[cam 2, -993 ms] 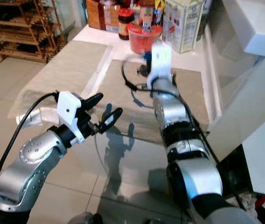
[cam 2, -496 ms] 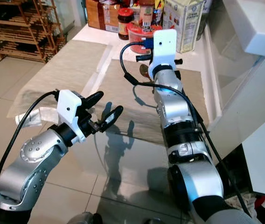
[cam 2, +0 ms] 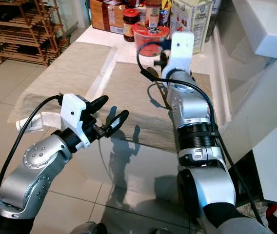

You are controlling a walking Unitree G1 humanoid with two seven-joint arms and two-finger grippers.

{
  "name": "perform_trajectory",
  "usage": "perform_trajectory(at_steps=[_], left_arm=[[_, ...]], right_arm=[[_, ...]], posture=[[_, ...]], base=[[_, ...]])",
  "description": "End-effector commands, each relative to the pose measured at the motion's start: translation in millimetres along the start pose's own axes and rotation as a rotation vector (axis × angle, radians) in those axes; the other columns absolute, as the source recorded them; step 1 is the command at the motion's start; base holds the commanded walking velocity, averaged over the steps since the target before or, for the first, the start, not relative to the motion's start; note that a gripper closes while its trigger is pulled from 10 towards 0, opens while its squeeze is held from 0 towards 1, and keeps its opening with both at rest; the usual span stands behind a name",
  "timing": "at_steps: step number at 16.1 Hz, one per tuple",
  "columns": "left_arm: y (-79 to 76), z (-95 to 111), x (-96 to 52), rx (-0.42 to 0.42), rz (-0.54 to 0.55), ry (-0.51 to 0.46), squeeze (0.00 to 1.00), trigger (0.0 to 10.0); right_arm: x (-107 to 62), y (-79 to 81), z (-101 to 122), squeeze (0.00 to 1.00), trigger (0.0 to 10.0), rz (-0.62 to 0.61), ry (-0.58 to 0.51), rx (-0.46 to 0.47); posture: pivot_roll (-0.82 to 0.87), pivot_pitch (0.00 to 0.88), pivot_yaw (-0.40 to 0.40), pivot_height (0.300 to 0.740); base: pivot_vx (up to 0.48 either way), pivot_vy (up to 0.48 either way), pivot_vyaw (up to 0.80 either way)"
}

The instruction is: Setting the table

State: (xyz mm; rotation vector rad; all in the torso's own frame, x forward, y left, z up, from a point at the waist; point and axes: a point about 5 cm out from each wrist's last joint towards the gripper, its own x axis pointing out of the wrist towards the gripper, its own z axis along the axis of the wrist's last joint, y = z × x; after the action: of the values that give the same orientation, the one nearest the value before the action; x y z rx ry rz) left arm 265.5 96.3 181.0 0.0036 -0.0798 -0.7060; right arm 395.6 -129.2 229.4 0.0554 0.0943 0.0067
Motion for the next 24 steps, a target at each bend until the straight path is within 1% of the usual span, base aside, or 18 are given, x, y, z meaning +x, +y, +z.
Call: perform_trajectory(at_steps=[1,2,3,4,5,6,8,10,12,14,17,18,19,21,24], left_arm=[[1.8,1,1.3,0.009,0.007,-0.002,0.00,10.0],[1.9,1,1.4,0.009,0.007,-0.002,0.00,10.0],[2.2,1,1.6,0.010,0.008,-0.002,0.00,10.0],[2.1,1,1.6,0.010,0.008,-0.003,0.00,10.0],[1.7,1,1.8,0.009,0.008,-0.004,0.00,10.0],[1.2,1,2.0,0.010,0.007,-0.006,0.00,10.0],[1.0,1,2.2,0.009,0.008,-0.006,0.00,10.0],[0.4,1,2.5,0.008,0.007,-0.007,0.00,10.0],[-0.5,1,3.1,0.005,0.006,-0.009,0.00,10.0],[-1.2,2,3.6,0.003,0.005,-0.010,0.00,10.0],[-1.5,2,4.0,0.001,0.003,-0.009,0.00,10.0],[-1.5,2,4.0,0.001,0.003,-0.009,0.00,10.0],[-1.9,2,3.9,0.000,0.004,-0.010,0.00,10.0],[-2.1,3,3.8,0.000,0.006,-0.011,0.00,10.0],[-2.7,4,3.9,0.001,0.005,-0.011,0.00,10.0]], right_arm=[[-1.2,-0.9,8,1.00,10.0,-0.009,0.016,0.031],[-0.7,-1.7,7,1.00,10.0,-0.014,0.050,0.043],[0.7,-1.3,7,1.00,10.0,-0.034,0.111,0.054],[0.7,1.1,8,1.00,10.0,-0.018,0.135,0.046],[0.1,7.6,13,1.00,10.0,-0.001,0.167,0.039],[-1.1,14.4,22,1.00,10.0,0.029,0.135,0.038],[-2.0,15.3,25,1.00,10.0,0.017,0.165,0.037],[-1.9,15.9,27,1.00,10.0,0.014,0.173,0.038],[1.1,10.7,21,1.00,10.0,-0.022,0.229,0.033],[3.9,4.6,8,1.00,10.0,-0.044,0.291,0.049],[6.9,3.0,-10,1.00,10.0,-0.048,0.361,0.062],[7.7,4.4,-17,0.04,10.0,-0.036,0.386,0.087],[9.2,6.1,-20,0.00,10.0,-0.022,0.377,0.082],[11.0,9.0,-23,0.00,10.0,-0.002,0.346,0.079],[12.4,12.3,-29,0.00,10.0,0.021,0.302,0.046]], posture=[[0.07,0.056,0.001,0.740],[0.07,0.056,0.001,0.740],[0.07,0.056,0.002,0.740],[0.07,0.056,0.002,0.740],[0.07,0.056,0.001,0.740],[0.07,0.055,0.000,0.740],[0.07,0.057,0.000,0.740],[0.07,0.057,-0.001,0.740],[0.07,0.059,-0.001,0.740],[0.07,0.060,-0.001,0.740],[0.07,0.064,0.000,0.740],[0.07,0.066,0.001,0.740],[0.08,0.071,0.001,0.740],[0.08,0.071,0.001,0.740],[0.08,0.077,0.003,0.740]], base=[[0.000,0.000,0.00],[0.000,0.000,0.00],[0.000,0.000,0.00],[0.000,0.000,0.00],[0.000,0.000,0.00],[0.000,0.000,0.00],[0.000,0.000,0.00],[0.000,0.000,0.00],[0.000,0.000,0.00],[0.000,0.000,0.00],[0.000,0.000,0.00],[0.000,0.000,0.00],[0.000,0.000,0.00],[0.000,0.000,0.00],[0.000,0.000,0.00]])
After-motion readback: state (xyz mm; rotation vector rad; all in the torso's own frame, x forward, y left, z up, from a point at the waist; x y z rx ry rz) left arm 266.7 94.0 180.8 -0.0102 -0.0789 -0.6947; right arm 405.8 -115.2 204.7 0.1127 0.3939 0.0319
